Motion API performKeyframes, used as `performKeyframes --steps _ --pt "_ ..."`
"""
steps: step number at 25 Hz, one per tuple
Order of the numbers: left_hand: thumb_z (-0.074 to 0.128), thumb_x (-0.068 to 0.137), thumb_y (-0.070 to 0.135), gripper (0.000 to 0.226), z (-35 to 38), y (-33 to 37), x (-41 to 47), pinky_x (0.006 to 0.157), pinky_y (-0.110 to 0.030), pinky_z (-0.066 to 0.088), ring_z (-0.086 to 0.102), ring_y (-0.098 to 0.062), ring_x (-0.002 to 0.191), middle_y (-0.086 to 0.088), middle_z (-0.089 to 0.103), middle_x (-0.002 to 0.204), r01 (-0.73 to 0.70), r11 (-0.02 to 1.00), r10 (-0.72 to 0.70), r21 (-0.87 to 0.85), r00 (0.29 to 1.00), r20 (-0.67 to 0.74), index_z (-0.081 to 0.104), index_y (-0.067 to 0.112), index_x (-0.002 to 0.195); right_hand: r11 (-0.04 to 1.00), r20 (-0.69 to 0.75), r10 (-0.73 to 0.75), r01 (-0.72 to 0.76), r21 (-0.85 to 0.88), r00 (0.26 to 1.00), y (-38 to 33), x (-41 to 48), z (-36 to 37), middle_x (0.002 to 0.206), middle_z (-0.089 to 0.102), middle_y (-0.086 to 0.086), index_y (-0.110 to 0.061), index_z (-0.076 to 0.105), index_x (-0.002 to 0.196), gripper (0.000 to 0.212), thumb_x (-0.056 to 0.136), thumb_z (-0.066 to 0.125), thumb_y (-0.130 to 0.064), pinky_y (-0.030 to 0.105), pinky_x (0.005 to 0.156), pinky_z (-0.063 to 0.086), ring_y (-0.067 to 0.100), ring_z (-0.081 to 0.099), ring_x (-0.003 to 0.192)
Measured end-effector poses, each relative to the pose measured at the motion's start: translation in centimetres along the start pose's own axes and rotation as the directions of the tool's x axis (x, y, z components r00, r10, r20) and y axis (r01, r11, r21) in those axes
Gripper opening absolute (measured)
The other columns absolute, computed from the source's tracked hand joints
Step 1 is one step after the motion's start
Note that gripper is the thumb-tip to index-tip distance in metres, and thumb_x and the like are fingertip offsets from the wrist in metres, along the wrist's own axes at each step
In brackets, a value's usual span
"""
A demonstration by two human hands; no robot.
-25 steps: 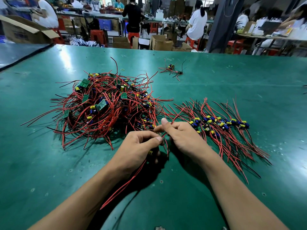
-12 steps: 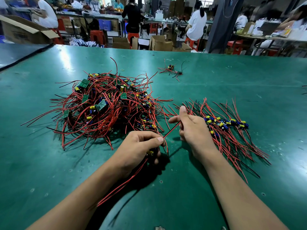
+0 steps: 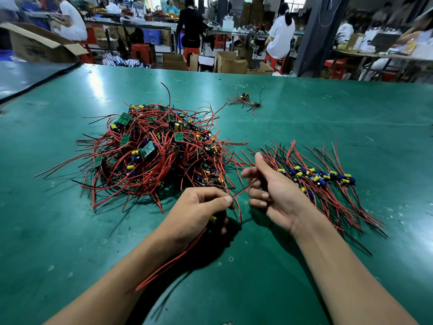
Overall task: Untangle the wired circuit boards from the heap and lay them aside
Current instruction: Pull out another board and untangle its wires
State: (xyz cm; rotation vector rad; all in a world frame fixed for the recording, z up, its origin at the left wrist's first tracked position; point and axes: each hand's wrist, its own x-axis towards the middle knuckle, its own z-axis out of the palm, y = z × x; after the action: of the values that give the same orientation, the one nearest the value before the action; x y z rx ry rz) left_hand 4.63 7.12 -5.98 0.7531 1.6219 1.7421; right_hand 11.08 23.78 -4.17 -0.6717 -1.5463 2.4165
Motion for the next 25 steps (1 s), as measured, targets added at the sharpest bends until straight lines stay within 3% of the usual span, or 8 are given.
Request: performKeyframes --steps 4,10,12,14,18,21,23,25 --pt "0.06 0.094 0.009 0.025 0.3 -0.2 0.2 0.046 -0.024 0.048 0.056 -0.021 0.045 -0.01 0.064 0.065 0.01 0.994 -0.016 -0.107 0.998 -0.062 0.072 0.011 0.072 0.977 0.178 0.041 -0.003 -0.211 0.983 1.7 -0.8 1.5 0.06 0.056 -0.001 -0.012 0.077 0.097 0.037 0.091 0.066 -0.047 0.015 0.036 0.036 0.009 0.051 0.042" --pt "0.06 0.093 0.013 0.024 -0.1 0.0 0.6 0.044 -0.023 0.046 0.053 -0.021 0.042 -0.011 0.057 0.057 0.082 0.982 -0.087 -0.169 0.996 -0.024 0.072 0.012 0.072 0.98 0.18 -0.054 0.087 -0.181 0.982 2.0 -0.6 1.5 0.065 0.066 0.015 -0.006 0.076 0.101 0.038 0.093 0.067 -0.041 0.03 0.049 0.057 0.023 0.065 0.048" --pt "0.061 0.091 0.015 0.021 -0.3 0.1 0.7 0.044 -0.023 0.045 0.052 -0.02 0.042 -0.01 0.057 0.057 0.109 0.978 -0.111 -0.176 0.994 -0.002 0.071 0.012 0.073 0.976 0.171 -0.114 0.143 -0.165 0.979 2.1 -0.4 1.3 0.061 0.067 0.014 -0.007 0.077 0.1 0.036 0.092 0.068 -0.041 0.028 0.047 0.054 0.02 0.064 0.045" --pt "0.063 0.087 0.017 0.018 -0.5 0.3 0.7 0.045 -0.022 0.045 0.052 -0.019 0.043 -0.009 0.056 0.056 0.13 0.974 -0.126 -0.184 0.991 0.036 0.071 0.012 0.072 0.96 0.144 -0.21 0.232 -0.158 0.967 2.3 -0.1 1.2 0.05 0.06 -0.002 -0.009 0.077 0.099 0.034 0.093 0.067 -0.041 0.022 0.047 0.051 0.009 0.056 0.038" --pt "0.066 0.078 0.022 0.015 -0.4 0.6 0.5 0.043 -0.021 0.043 0.052 -0.018 0.042 -0.008 0.055 0.054 0.156 0.972 -0.143 -0.176 0.986 0.083 0.069 0.012 0.068 0.865 0.012 -0.403 0.385 -0.323 0.915 2.2 0.9 0.7 0.045 0.038 -0.015 -0.019 0.08 0.096 0.039 0.087 0.064 -0.053 0.01 0.045 0.032 0.001 0.034 0.039" --pt "0.064 0.085 0.018 0.018 -0.2 0.6 0.5 0.042 -0.021 0.043 0.052 -0.017 0.042 -0.008 0.055 0.055 0.16 0.972 -0.151 -0.172 0.986 0.065 0.069 0.012 0.068 0.837 -0.039 -0.47 0.431 -0.338 0.882 2.0 1.1 0.5 0.043 0.044 -0.017 -0.018 0.08 0.091 0.032 0.093 0.063 -0.045 0.007 0.043 0.031 -0.002 0.04 0.039" --pt "0.061 0.089 0.014 0.022 -0.2 0.6 0.4 0.042 -0.021 0.043 0.052 -0.018 0.042 -0.008 0.055 0.055 0.163 0.973 -0.155 -0.165 0.986 0.064 0.069 0.011 0.069 0.801 -0.098 -0.528 0.456 -0.389 0.844 1.8 1.3 0.2 0.043 0.049 -0.021 -0.018 0.079 0.09 0.029 0.098 0.061 -0.039 0.007 0.053 0.034 -0.006 0.046 0.043" --pt "0.06 0.092 0.013 0.024 -0.1 0.7 0.3 0.042 -0.02 0.043 0.052 -0.018 0.043 -0.008 0.055 0.056 0.164 0.975 -0.153 -0.15 0.985 0.08 0.069 0.011 0.069 0.77 -0.168 -0.578 0.465 -0.436 0.799 1.6 1.5 -0.2 0.041 0.047 -0.021 -0.018 0.079 0.091 0.03 0.098 0.06 -0.041 0.019 0.059 0.035 -0.005 0.044 0.043"
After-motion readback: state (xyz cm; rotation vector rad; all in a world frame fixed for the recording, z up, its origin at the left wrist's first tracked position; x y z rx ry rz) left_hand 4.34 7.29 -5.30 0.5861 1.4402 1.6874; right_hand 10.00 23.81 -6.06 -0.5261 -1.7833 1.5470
